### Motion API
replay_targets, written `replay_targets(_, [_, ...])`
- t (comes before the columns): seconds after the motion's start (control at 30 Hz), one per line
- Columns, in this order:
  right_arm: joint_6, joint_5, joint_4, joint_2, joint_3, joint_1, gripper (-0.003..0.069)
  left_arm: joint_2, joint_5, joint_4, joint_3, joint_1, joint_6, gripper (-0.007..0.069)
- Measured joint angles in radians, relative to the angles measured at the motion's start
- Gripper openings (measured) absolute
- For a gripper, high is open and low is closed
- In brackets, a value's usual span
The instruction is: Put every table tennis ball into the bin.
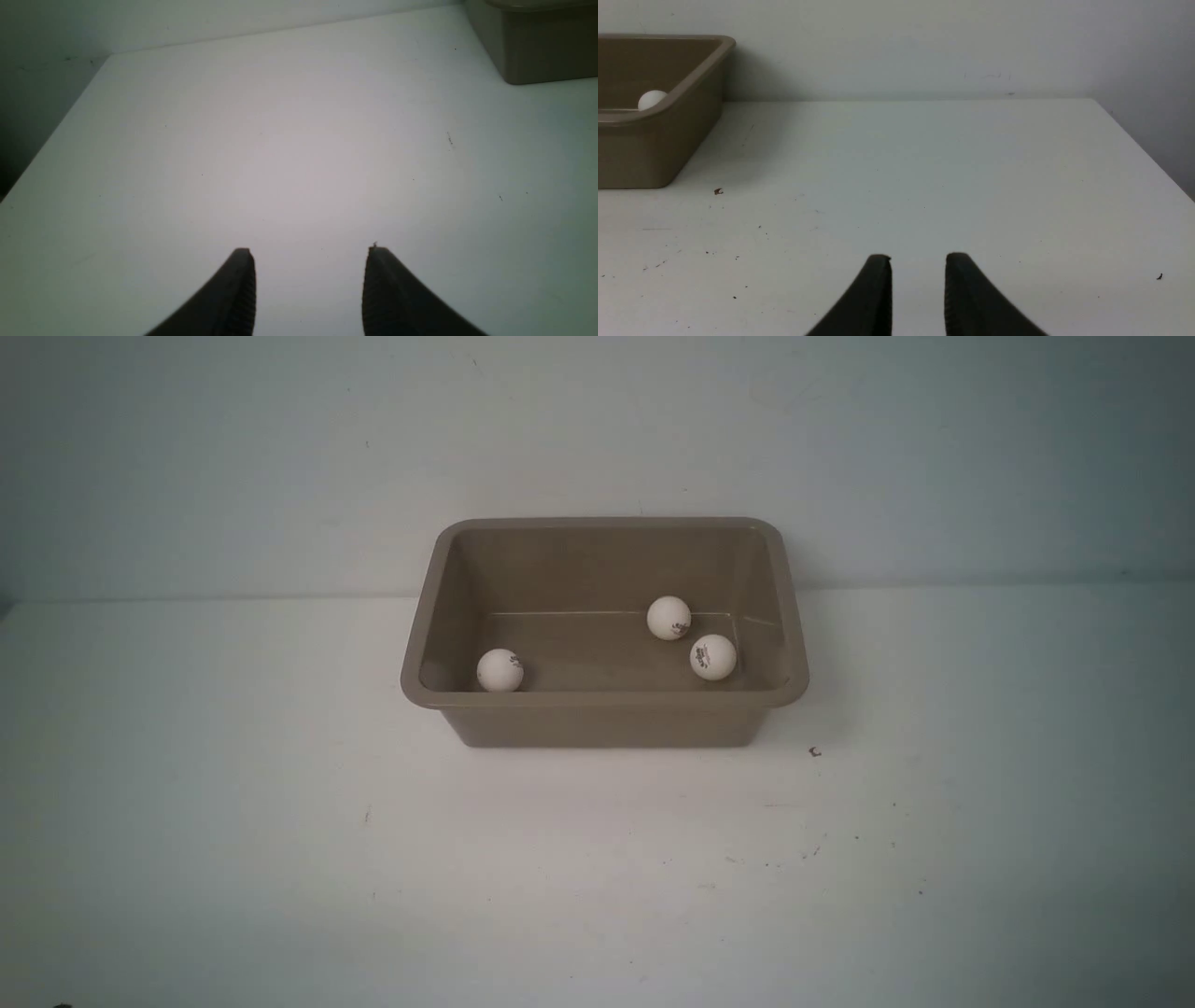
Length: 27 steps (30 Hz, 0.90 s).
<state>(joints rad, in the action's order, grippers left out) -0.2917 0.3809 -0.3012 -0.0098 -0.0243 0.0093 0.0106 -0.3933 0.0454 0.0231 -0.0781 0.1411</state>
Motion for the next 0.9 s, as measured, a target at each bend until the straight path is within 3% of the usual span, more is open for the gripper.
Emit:
replay_targets(0.73, [0.009,0.006,0.013,-0.002,0.001,0.0,0.0159,0.0,0.0,0.0,0.0,0.0,0.0,0.0289])
replay_targets(0.9, [0.111,0.014,0.088,-0.002,0.003,0.0,0.0159,0.0,0.0,0.0,0.0,0.0,0.0,0.0289])
